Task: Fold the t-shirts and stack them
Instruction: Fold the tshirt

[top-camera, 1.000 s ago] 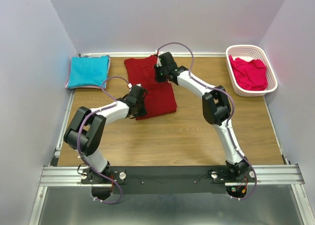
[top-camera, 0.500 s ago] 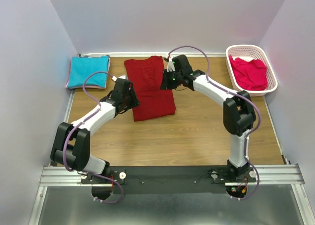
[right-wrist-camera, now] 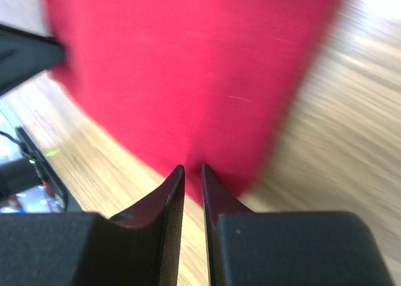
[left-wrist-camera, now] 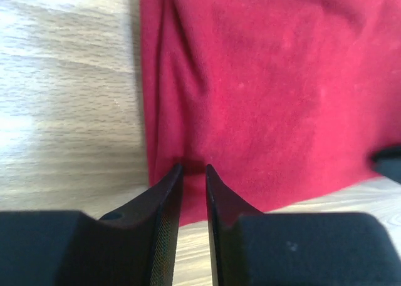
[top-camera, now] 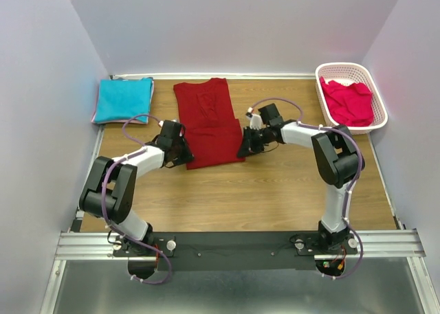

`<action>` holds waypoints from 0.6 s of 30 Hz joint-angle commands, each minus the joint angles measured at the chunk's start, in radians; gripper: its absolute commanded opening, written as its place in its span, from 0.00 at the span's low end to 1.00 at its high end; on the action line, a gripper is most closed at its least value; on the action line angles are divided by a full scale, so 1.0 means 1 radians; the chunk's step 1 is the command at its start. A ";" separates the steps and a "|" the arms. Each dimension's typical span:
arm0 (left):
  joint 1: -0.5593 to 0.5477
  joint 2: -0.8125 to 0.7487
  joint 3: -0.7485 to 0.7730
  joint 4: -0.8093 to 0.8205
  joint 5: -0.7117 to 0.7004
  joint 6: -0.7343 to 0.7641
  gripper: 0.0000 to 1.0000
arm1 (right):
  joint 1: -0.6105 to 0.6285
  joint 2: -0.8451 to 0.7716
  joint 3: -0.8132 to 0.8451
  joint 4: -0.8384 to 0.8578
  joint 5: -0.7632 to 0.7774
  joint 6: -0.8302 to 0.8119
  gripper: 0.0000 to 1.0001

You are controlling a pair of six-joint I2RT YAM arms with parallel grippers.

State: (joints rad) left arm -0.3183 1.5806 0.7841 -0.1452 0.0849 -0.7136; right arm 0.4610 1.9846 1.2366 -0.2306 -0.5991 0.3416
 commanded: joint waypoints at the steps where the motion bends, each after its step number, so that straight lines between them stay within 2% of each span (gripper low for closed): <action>1: 0.042 0.004 -0.074 -0.008 0.022 -0.020 0.29 | -0.084 0.045 -0.071 0.047 -0.091 0.066 0.24; 8: 0.071 -0.109 -0.141 -0.033 0.030 -0.015 0.31 | -0.105 -0.048 -0.166 0.043 -0.106 0.067 0.25; 12: 0.071 -0.227 -0.160 -0.057 -0.006 -0.020 0.44 | -0.058 -0.118 -0.108 0.037 -0.058 0.013 0.27; 15: 0.071 -0.304 -0.167 -0.091 -0.066 -0.017 0.51 | -0.033 -0.113 -0.030 0.037 -0.016 -0.022 0.36; 18: 0.071 -0.315 -0.178 -0.106 -0.077 -0.003 0.54 | 0.010 -0.055 0.099 0.034 -0.034 -0.076 0.41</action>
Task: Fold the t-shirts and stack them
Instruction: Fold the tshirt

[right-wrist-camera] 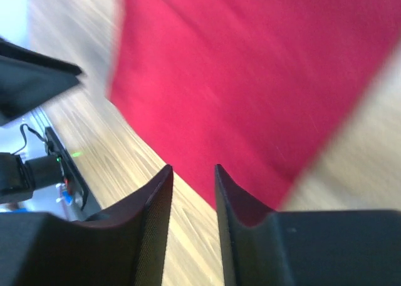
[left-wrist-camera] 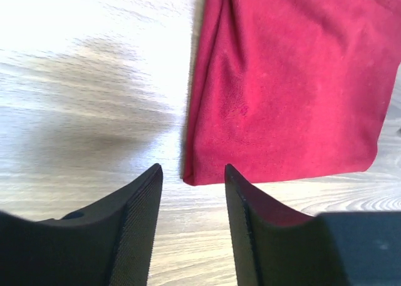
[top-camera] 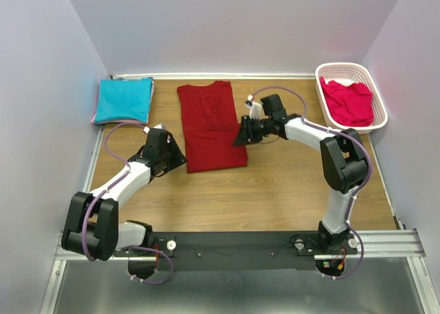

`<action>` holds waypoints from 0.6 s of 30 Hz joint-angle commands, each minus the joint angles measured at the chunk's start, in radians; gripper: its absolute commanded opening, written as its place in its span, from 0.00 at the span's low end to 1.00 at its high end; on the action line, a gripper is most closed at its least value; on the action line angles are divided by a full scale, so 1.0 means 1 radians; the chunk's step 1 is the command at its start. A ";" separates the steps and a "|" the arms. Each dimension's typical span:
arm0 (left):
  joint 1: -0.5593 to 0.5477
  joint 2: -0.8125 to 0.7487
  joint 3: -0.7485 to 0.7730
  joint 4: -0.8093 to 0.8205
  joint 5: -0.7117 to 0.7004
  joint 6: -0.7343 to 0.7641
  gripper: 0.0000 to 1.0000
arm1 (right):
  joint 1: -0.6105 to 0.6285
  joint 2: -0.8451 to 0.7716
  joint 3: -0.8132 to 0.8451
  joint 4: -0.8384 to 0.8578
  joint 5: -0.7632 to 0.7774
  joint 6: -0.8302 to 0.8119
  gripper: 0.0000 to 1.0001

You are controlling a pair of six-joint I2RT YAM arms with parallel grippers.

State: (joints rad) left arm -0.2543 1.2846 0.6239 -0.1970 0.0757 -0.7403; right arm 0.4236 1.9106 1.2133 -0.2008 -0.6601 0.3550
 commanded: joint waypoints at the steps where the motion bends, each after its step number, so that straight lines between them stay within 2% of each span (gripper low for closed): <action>1: 0.007 -0.005 -0.023 -0.053 -0.062 0.024 0.54 | 0.059 0.037 0.162 0.004 0.025 -0.105 0.42; 5: 0.004 0.042 -0.015 -0.036 -0.004 0.050 0.51 | 0.127 0.166 0.409 0.003 0.042 -0.180 0.42; 13: -0.011 0.108 0.003 -0.009 0.065 0.073 0.51 | 0.181 0.427 0.727 -0.003 0.167 -0.307 0.46; 16: -0.019 0.124 0.008 -0.004 0.082 0.070 0.49 | 0.184 0.450 0.740 -0.011 0.181 -0.289 0.46; 18: -0.025 0.145 0.011 0.004 0.099 0.070 0.45 | 0.185 0.429 0.685 -0.014 0.174 -0.275 0.46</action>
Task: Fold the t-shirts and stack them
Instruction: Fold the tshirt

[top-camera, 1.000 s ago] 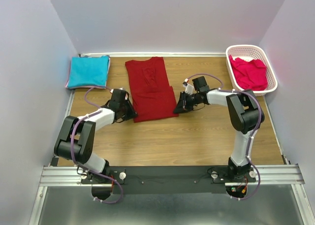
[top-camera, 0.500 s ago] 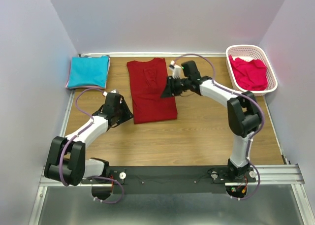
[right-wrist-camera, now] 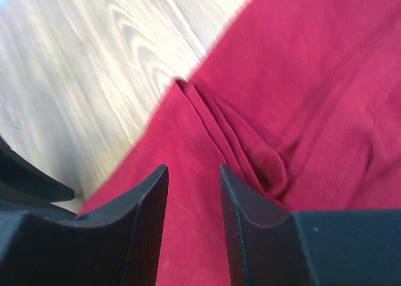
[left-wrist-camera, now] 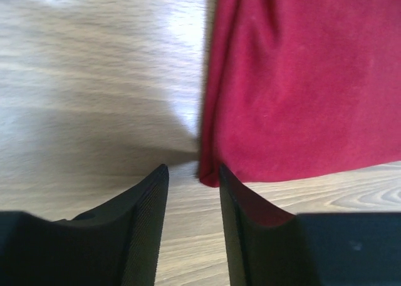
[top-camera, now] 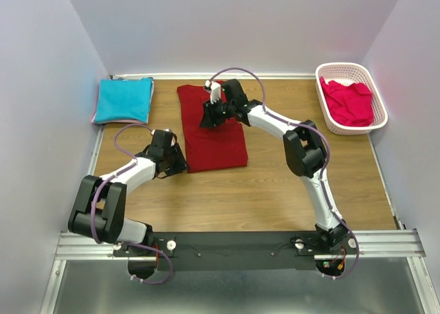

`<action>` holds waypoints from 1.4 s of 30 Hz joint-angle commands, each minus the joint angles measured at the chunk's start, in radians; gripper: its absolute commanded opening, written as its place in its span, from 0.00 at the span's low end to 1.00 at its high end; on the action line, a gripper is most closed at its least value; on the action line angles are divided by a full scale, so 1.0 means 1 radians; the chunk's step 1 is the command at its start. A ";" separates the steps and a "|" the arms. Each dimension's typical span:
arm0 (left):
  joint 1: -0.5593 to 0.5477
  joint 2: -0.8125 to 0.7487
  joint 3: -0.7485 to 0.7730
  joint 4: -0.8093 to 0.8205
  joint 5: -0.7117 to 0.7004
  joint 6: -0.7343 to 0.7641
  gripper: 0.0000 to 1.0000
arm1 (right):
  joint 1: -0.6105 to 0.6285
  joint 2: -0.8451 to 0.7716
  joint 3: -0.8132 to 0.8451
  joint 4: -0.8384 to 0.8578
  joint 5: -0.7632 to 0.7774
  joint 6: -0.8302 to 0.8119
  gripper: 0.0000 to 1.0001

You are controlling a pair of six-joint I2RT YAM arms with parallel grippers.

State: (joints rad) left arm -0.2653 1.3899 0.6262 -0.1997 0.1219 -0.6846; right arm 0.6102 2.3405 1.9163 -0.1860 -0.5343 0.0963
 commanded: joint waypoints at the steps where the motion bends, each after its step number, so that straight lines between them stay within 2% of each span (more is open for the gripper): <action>1: -0.020 0.050 0.015 0.006 0.068 0.013 0.44 | -0.001 -0.013 -0.045 -0.027 0.046 -0.012 0.46; 4: -0.034 0.103 0.026 0.009 0.097 0.022 0.38 | -0.003 -0.064 -0.169 -0.026 0.071 -0.015 0.46; 6: -0.041 0.132 0.024 0.008 0.117 0.031 0.30 | -0.001 -0.099 -0.239 -0.027 0.091 -0.009 0.46; 7: -0.049 0.136 0.021 0.000 0.125 0.037 0.22 | -0.001 -0.112 -0.261 -0.026 0.105 -0.006 0.46; 8: -0.051 0.133 0.018 -0.006 0.128 0.037 0.22 | -0.001 -0.127 -0.285 -0.027 0.117 0.000 0.46; 9: -0.052 0.124 0.009 -0.013 0.128 0.045 0.14 | -0.001 -0.141 -0.340 -0.029 0.129 0.011 0.46; 11: -0.054 0.086 0.000 -0.038 0.124 0.049 0.07 | -0.001 -0.185 -0.399 -0.030 0.178 0.052 0.46; 18: -0.063 -0.011 -0.060 -0.102 0.163 0.079 0.02 | -0.020 -0.352 -0.669 -0.102 0.233 0.250 0.46; 22: -0.114 -0.045 -0.072 -0.112 0.190 0.065 0.02 | -0.018 -0.463 -0.741 -0.156 0.238 0.243 0.46; 25: -0.117 -0.068 -0.077 -0.118 0.179 0.053 0.06 | -0.018 -0.519 -0.723 -0.176 0.195 0.171 0.47; 26: -0.120 -0.092 -0.076 -0.119 0.177 0.040 0.15 | -0.015 -0.527 -0.709 -0.179 0.186 0.146 0.47; 31: -0.120 -0.152 -0.074 -0.130 0.154 0.014 0.36 | -0.013 -0.517 -0.568 -0.185 0.136 0.002 0.48; 35: -0.123 -0.170 -0.079 -0.130 0.148 0.011 0.51 | -0.013 -0.420 -0.447 -0.184 0.099 -0.056 0.52; 42: -0.137 -0.112 -0.079 -0.104 0.150 0.022 0.52 | -0.012 -0.247 -0.226 -0.184 0.060 -0.087 0.56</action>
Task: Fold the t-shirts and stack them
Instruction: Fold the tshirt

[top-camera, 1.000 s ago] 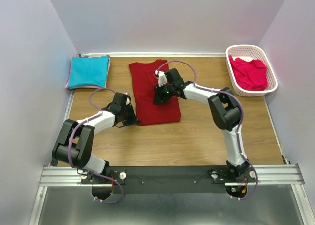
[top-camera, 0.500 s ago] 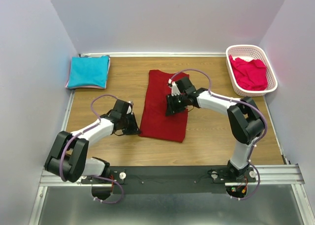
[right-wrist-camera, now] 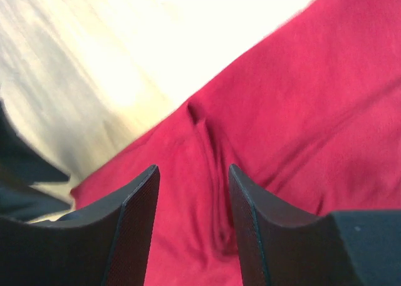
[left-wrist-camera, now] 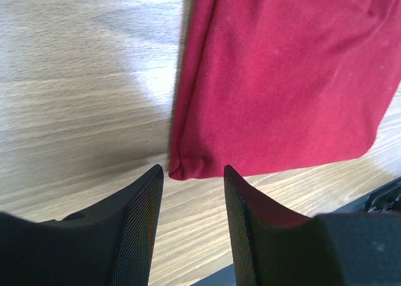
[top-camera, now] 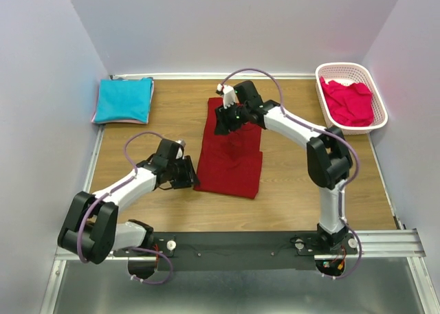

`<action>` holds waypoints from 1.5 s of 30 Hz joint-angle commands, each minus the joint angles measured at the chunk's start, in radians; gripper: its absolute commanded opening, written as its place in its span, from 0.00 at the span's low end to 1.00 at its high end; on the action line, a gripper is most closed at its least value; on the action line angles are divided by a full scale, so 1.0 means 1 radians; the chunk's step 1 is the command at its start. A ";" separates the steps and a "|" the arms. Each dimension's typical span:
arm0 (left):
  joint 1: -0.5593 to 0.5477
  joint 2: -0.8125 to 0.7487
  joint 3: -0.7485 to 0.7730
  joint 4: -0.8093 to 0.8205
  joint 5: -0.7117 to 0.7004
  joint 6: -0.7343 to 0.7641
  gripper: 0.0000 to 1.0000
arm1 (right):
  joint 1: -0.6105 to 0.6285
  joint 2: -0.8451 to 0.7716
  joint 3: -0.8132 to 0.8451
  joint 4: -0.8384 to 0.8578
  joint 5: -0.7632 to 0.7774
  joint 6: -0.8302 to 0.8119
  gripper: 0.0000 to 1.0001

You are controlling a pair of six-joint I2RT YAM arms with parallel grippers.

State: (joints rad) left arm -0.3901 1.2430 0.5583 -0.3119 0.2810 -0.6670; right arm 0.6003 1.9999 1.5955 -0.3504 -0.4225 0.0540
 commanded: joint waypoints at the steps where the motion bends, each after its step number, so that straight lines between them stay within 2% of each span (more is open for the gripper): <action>1: -0.019 0.042 -0.003 0.008 -0.009 0.007 0.52 | 0.000 0.135 0.113 -0.021 -0.055 -0.077 0.57; 10: -0.043 0.107 0.009 0.010 -0.019 0.033 0.49 | 0.019 0.286 0.236 -0.030 -0.163 -0.088 0.58; 17: -0.056 0.118 -0.001 -0.001 -0.020 0.030 0.35 | 0.027 0.330 0.238 -0.039 -0.237 -0.095 0.54; 18: -0.058 0.119 -0.001 -0.003 -0.019 0.029 0.30 | 0.027 0.335 0.239 -0.041 -0.237 -0.095 0.52; 20: -0.062 0.121 -0.006 -0.001 -0.019 0.023 0.25 | 0.027 0.342 0.247 -0.044 -0.233 -0.094 0.47; 23: -0.067 0.112 -0.014 -0.007 -0.020 0.011 0.11 | 0.027 0.353 0.256 -0.047 -0.225 -0.097 0.35; 27: -0.069 0.089 -0.027 -0.013 -0.026 -0.011 0.00 | 0.026 0.364 0.276 -0.048 -0.202 -0.102 0.08; 31: -0.076 0.082 -0.032 -0.019 -0.026 -0.019 0.00 | 0.021 0.375 0.311 -0.048 -0.153 -0.103 0.00; 41: -0.079 0.085 -0.032 -0.029 -0.031 -0.029 0.02 | 0.012 0.405 0.377 -0.050 -0.137 -0.095 0.01; 42: -0.079 0.084 -0.032 -0.032 -0.034 -0.029 0.10 | 0.012 0.401 0.368 -0.050 -0.139 -0.094 0.02; 43: -0.081 0.081 -0.029 -0.033 -0.037 -0.029 0.15 | 0.012 0.395 0.363 -0.052 -0.140 -0.092 0.11; 44: -0.079 0.070 -0.026 -0.042 -0.043 -0.032 0.21 | 0.012 0.386 0.354 -0.052 -0.139 -0.091 0.17; 45: -0.079 0.065 -0.024 -0.047 -0.048 -0.032 0.24 | 0.012 0.375 0.336 -0.052 -0.134 -0.091 0.23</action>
State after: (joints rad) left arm -0.4606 1.3315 0.5571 -0.2810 0.2714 -0.7021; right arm 0.6201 2.3737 1.9377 -0.4126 -0.5903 -0.0360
